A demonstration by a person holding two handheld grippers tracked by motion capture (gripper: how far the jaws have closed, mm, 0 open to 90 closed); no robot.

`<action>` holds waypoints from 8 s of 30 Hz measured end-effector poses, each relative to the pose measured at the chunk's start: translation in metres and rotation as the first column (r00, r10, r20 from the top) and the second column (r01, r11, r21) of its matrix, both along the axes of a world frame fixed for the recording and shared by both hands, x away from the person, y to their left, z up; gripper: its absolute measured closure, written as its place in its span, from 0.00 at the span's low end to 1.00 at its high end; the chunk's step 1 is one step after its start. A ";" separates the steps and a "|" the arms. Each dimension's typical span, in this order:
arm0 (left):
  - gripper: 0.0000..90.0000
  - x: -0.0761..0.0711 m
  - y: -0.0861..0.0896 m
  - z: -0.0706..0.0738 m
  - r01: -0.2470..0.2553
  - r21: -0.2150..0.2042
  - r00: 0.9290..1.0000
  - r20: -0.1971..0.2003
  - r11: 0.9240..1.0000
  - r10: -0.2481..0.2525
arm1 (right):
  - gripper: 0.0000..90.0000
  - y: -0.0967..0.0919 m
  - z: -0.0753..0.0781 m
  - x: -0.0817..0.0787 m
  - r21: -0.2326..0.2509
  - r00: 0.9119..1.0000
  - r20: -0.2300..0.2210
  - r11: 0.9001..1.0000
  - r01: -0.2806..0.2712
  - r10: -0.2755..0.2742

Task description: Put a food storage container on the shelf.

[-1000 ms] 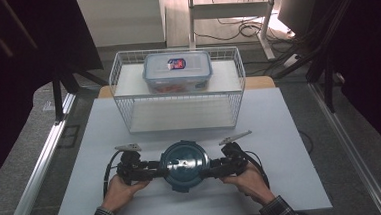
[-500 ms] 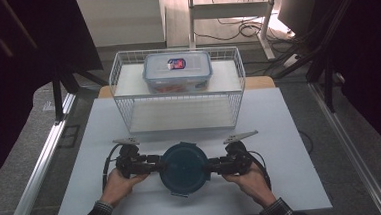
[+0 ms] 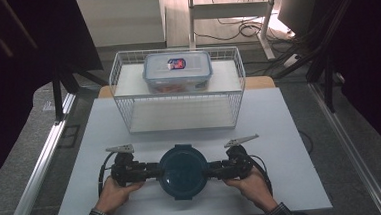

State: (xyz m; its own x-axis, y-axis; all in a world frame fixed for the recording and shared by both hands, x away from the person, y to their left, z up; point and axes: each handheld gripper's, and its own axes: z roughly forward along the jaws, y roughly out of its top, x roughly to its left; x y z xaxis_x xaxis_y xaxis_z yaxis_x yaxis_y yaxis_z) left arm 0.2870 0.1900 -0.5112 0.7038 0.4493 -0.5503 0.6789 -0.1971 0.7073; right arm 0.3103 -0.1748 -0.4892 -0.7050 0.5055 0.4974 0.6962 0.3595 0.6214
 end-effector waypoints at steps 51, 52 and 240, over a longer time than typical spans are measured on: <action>0.63 0.025 -0.010 0.097 -0.195 -0.073 0.975 0.096 0.978 0.202 | 0.62 -0.002 0.098 0.027 0.094 0.974 0.161 0.985 0.143 -0.157; 0.63 0.027 -0.010 0.100 -0.197 -0.076 0.974 0.098 0.977 0.204 | 0.62 -0.002 0.101 0.029 0.095 0.973 0.167 0.985 0.143 -0.157; 0.07 0.012 -0.013 0.075 -0.284 0.156 0.920 0.323 0.946 0.223 | 0.05 0.017 0.098 0.033 -0.096 0.868 0.494 0.989 0.109 -0.048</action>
State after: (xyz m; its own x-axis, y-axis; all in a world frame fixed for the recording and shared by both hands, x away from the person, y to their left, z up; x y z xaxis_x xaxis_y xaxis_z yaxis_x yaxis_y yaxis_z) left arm 0.2986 0.1775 -0.4366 0.6686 0.7115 -0.2162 0.4886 -0.2011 0.8490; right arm 0.3433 -0.1580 -0.3914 -0.7977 0.6022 0.0332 0.3429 0.4076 0.8463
